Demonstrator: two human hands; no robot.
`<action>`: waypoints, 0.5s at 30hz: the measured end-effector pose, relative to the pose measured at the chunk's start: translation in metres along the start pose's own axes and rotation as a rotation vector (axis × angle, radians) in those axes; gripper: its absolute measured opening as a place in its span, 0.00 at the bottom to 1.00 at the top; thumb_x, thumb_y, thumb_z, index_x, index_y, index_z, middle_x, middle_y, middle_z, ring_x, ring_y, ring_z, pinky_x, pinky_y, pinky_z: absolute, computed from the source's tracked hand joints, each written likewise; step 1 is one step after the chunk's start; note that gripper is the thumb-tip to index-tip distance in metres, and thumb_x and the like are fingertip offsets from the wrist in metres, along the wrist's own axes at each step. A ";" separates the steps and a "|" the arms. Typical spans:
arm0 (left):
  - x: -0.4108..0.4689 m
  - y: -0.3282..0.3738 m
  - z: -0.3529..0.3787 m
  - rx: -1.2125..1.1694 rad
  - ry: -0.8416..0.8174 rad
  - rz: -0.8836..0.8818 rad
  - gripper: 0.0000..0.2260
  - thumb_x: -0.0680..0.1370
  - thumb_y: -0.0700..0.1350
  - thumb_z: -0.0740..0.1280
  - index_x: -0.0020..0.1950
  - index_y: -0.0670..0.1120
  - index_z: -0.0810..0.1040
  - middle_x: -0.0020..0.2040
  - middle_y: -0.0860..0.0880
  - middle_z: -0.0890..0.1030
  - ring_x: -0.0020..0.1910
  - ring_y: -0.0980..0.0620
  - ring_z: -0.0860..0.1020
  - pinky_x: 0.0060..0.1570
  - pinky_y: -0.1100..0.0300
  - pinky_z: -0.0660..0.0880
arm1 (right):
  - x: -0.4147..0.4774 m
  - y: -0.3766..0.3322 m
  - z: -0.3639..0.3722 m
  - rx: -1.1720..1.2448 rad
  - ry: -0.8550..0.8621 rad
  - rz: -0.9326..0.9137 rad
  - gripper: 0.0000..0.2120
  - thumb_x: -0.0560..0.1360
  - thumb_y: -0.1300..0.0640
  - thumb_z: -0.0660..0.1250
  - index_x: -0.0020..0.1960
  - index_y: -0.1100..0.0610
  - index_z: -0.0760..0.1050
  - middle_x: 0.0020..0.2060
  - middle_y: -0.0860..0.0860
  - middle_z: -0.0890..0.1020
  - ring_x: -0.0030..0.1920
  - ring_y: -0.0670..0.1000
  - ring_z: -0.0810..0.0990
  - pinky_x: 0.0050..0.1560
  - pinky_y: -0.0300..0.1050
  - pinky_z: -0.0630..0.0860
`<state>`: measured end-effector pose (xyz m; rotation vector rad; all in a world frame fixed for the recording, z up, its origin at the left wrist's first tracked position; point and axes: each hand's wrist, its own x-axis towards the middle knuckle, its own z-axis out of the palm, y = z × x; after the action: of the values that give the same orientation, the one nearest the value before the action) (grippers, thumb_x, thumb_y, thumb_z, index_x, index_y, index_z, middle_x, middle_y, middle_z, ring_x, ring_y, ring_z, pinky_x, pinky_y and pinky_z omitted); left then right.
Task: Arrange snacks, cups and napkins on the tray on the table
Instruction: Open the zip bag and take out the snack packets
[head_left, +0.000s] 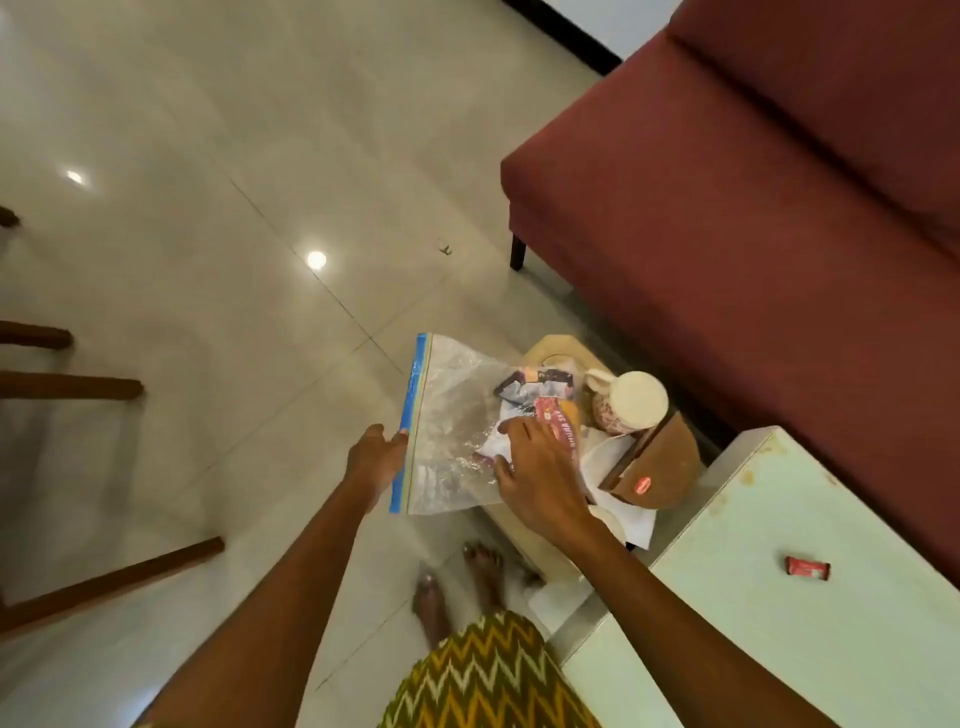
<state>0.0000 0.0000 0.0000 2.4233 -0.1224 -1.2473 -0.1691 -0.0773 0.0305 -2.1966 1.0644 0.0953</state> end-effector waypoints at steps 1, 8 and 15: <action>0.009 0.001 0.003 -0.016 -0.003 -0.034 0.24 0.79 0.49 0.57 0.73 0.40 0.59 0.71 0.42 0.66 0.67 0.43 0.69 0.56 0.58 0.65 | 0.007 0.002 0.006 0.020 0.011 0.016 0.16 0.76 0.57 0.61 0.62 0.59 0.69 0.61 0.56 0.75 0.59 0.54 0.71 0.61 0.46 0.68; 0.055 0.002 0.024 -0.214 -0.012 -0.109 0.17 0.76 0.46 0.65 0.56 0.34 0.75 0.50 0.36 0.78 0.52 0.39 0.77 0.53 0.51 0.73 | 0.035 0.007 0.034 0.079 0.052 0.071 0.14 0.76 0.57 0.62 0.61 0.57 0.69 0.59 0.54 0.75 0.58 0.53 0.71 0.56 0.44 0.68; 0.039 0.011 0.027 -0.375 -0.047 -0.026 0.12 0.70 0.44 0.73 0.50 0.39 0.81 0.41 0.43 0.81 0.37 0.49 0.79 0.44 0.58 0.77 | 0.050 -0.012 0.035 0.297 0.080 0.172 0.13 0.79 0.50 0.58 0.58 0.57 0.70 0.56 0.53 0.76 0.56 0.51 0.72 0.52 0.43 0.68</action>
<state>0.0030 -0.0289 -0.0386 2.0797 0.1201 -1.2154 -0.1202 -0.0843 -0.0067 -1.8547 1.2268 -0.0717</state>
